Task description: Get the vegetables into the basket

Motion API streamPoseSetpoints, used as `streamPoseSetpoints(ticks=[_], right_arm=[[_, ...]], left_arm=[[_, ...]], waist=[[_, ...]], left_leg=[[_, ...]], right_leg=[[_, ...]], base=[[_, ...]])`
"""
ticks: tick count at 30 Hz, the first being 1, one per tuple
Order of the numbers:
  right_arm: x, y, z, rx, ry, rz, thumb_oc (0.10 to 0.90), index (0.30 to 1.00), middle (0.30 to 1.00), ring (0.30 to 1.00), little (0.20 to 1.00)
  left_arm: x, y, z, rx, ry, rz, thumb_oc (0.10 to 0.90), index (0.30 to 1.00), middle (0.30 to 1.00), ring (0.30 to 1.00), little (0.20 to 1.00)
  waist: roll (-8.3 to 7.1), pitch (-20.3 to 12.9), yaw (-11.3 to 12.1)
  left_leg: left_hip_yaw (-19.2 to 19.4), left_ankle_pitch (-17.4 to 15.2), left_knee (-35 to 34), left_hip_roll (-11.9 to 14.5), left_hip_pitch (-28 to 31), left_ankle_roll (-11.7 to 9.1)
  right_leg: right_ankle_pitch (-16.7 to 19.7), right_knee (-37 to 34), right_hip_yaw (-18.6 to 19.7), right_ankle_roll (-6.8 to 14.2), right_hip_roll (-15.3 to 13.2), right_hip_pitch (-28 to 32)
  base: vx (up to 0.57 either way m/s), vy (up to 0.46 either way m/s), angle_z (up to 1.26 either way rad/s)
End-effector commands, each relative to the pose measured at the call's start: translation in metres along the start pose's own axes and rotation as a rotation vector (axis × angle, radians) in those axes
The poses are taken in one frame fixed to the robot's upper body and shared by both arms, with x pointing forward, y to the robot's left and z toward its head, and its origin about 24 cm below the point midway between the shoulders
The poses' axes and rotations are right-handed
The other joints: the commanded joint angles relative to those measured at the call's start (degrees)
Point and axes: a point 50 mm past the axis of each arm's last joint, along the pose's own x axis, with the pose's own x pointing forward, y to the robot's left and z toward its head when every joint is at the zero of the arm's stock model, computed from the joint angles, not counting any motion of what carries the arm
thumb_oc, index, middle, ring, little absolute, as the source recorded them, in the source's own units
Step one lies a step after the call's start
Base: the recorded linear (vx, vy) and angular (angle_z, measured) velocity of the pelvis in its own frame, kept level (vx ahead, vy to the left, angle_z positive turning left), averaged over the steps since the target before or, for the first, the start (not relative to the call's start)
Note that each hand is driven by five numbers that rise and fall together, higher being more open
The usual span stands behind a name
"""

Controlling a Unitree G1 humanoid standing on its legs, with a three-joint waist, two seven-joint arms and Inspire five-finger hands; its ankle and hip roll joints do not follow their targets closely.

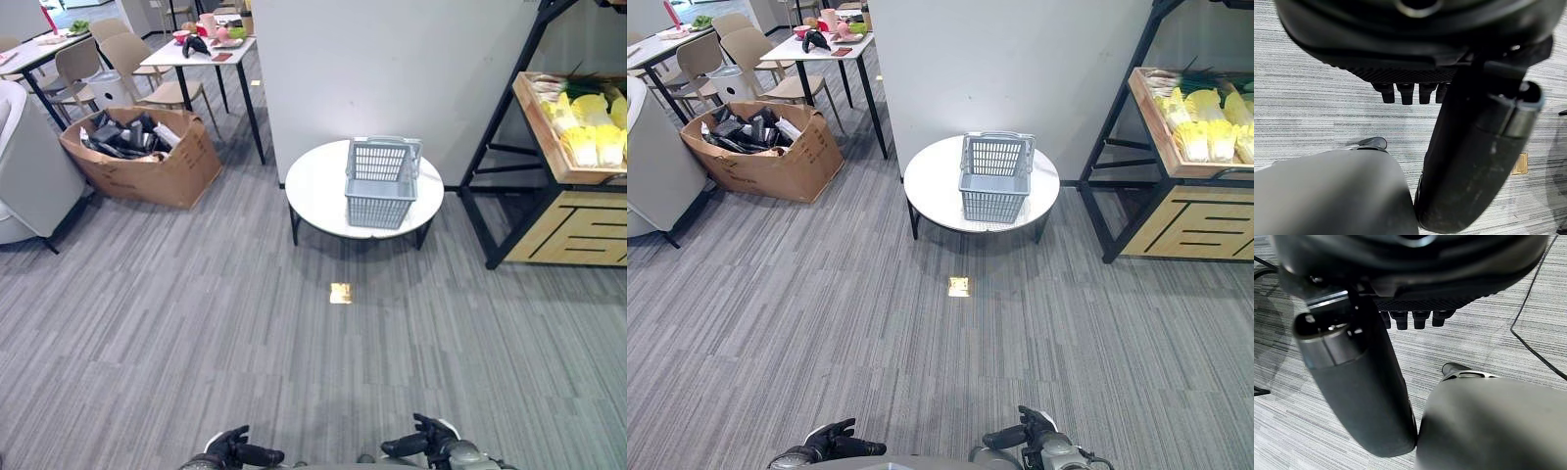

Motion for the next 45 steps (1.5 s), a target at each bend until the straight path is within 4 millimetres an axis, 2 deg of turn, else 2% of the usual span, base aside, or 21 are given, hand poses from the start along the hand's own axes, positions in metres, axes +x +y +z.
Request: streamPoseSetpoints(ticks=[1,3,18,19,23,28,31,45], right_arm=[[-0.001,-0.003,-0.01,-0.025,0.063,-0.013,0.9,1.0,1.0,1.0,1.0],[-0.001,-0.003,-0.012,-0.022,0.07,-0.012,0.9,1.0,1.0,1.0,1.0],[-0.001,0.002,-0.017,-0.029,0.083,0.003,0.9,1.0,1.0,1.0,1.0],[-0.002,-0.005,-0.016,-0.026,0.078,-0.013,0.9,1.0,1.0,1.0,1.0],[-0.001,-0.011,-0.011,-0.042,0.07,-0.027,0.9,1.0,1.0,1.0,1.0],[-0.001,-0.014,-0.009,-0.043,0.067,-0.032,0.9,1.0,1.0,1.0,1.0],[-0.001,-0.01,-0.009,-0.045,0.067,-0.025,0.9,1.0,1.0,1.0,1.0],[-0.002,0.01,-0.02,-0.043,0.097,0.021,0.9,1.0,1.0,1.0,1.0]], left_arm=[[0.002,-0.016,-0.002,0.016,0.012,-0.046,0.9,1.0,1.0,1.0,1.0],[0.001,-0.015,-0.008,0.006,0.038,-0.041,0.9,1.0,1.0,1.0,1.0],[0.0,-0.012,-0.015,-0.019,0.068,-0.031,0.9,1.0,1.0,1.0,1.0],[0.002,-0.012,0.007,-0.061,-0.021,-0.035,0.9,1.0,1.0,1.0,1.0],[0.003,-0.024,0.021,-0.069,-0.092,-0.06,0.9,1.0,1.0,1.0,1.0],[0.003,-0.016,0.01,-0.057,-0.037,-0.041,0.9,1.0,1.0,1.0,1.0],[0.003,-0.02,0.006,-0.039,-0.01,-0.039,0.9,1.0,1.0,1.0,1.0],[-0.001,-0.005,-0.018,-0.012,0.105,0.027,0.9,1.0,1.0,1.0,1.0]], waist=[[-2.46,-0.8,-0.2],[-2.52,-0.9,-0.1],[-2.74,-1.4,0.0],[-2.33,-1.2,0.0],[-1.73,-0.6,-0.2],[-1.68,-0.4,-0.2],[-1.87,-0.4,-0.2],[-3.94,-1.5,0.1]], left_leg=[[2.2,2.4,-5.1,3.5,0.6,-3.6],[2.2,2.4,-5.1,3.5,0.6,-3.6],[2.1,2.3,-5.1,3.6,0.9,-3.7],[1.9,2.4,-5.1,3.5,0.8,-3.7],[1.7,2.6,-5.1,3.3,0.4,-3.5],[1.8,2.5,-5.1,3.2,0.5,-3.4],[1.7,2.3,-5.1,3.2,0.6,-3.4],[2.3,1.2,-5.1,2.7,1.5,-3.0]], right_leg=[[8.9,-11.7,-0.1,7.0,-4.8,5.5],[8.8,-11.7,-0.2,7.0,-4.7,5.6],[8.6,-11.7,-0.4,7.0,-4.7,6.0],[8.8,-11.7,-0.4,7.0,-4.8,5.9],[9.3,-11.7,-0.3,7.1,-5.0,5.5],[9.2,-11.7,-0.2,7.1,-5.0,5.4],[9.1,-11.7,-0.2,7.0,-5.0,5.5],[8.6,-11.7,0.1,7.3,-5.1,6.2]], base=[[0.0,0.0,0.0],[0.0,0.0,0.0],[0.0,0.0,0.0],[0.0,0.0,0.0],[-0.01,0.018,0.0],[0.0,0.0,0.0],[0.0,0.0,0.0],[0.03,0.006,-0.01]])
